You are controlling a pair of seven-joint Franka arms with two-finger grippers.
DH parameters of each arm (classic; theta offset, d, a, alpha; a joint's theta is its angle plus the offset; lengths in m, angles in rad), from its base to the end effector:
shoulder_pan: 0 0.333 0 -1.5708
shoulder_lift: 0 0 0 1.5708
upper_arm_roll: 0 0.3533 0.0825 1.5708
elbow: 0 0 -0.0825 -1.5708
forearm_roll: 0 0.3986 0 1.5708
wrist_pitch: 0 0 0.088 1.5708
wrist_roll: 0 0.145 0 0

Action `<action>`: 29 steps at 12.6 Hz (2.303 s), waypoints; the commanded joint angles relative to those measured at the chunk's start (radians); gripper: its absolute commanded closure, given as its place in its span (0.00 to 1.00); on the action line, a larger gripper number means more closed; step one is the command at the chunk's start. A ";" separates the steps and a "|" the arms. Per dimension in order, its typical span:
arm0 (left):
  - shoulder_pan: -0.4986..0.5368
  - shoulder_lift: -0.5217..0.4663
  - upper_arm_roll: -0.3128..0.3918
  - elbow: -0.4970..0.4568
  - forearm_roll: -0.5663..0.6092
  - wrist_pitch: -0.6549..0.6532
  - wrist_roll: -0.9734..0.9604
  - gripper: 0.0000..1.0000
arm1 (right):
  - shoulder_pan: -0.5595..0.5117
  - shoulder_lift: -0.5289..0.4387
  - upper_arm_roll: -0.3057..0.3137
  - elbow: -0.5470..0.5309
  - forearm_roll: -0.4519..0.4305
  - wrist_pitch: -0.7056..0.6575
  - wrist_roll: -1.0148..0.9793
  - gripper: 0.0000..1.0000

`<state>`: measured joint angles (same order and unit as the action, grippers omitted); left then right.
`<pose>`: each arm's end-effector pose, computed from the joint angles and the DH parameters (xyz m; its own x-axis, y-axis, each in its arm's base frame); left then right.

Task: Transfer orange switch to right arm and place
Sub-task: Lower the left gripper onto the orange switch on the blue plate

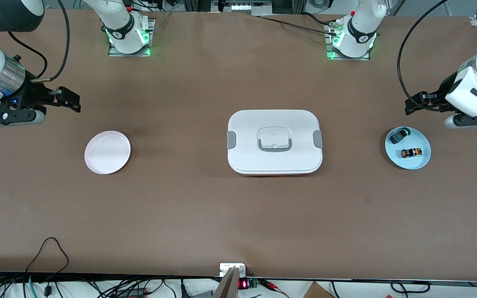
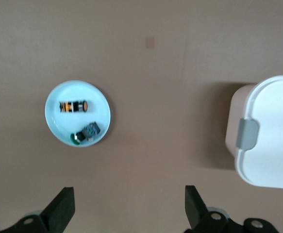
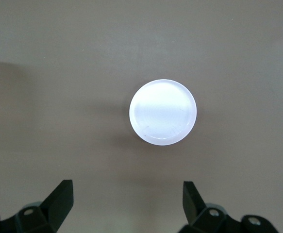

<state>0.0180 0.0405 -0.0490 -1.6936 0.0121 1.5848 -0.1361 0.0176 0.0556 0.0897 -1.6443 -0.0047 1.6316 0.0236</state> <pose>0.5687 -0.0155 0.5428 0.9837 0.1048 -0.1460 0.1015 -0.9944 -0.0300 0.5826 0.0609 0.5611 0.9942 0.0838 -0.0680 0.0841 -0.9965 0.0013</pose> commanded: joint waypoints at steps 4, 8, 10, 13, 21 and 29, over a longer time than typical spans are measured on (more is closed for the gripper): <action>0.100 0.074 0.011 -0.030 -0.001 -0.062 0.021 0.00 | -0.004 -0.002 0.001 0.011 0.012 -0.013 -0.007 0.00; 0.137 0.123 0.009 -0.123 0.081 0.153 0.050 0.00 | -0.004 0.000 -0.001 0.012 0.012 -0.012 -0.007 0.00; 0.193 0.179 0.009 -0.126 0.081 0.236 0.151 0.00 | -0.004 0.000 -0.001 0.011 0.012 -0.013 -0.007 0.00; 0.263 0.208 0.008 -0.257 0.080 0.451 0.182 0.00 | -0.004 0.000 -0.001 0.012 0.012 -0.012 -0.007 0.00; 0.330 0.352 0.001 -0.440 0.080 0.952 0.268 0.00 | -0.004 0.000 0.001 0.012 0.012 -0.012 -0.005 0.00; 0.349 0.390 0.001 -0.446 0.080 0.995 0.271 0.00 | -0.004 0.000 0.001 0.012 0.012 -0.012 -0.005 0.00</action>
<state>0.3400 0.4220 -0.0387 -2.1377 0.0802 2.5677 0.1119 0.0172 0.0561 0.0890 -1.6442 -0.0047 1.6316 0.0235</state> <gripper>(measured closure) 0.000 0.000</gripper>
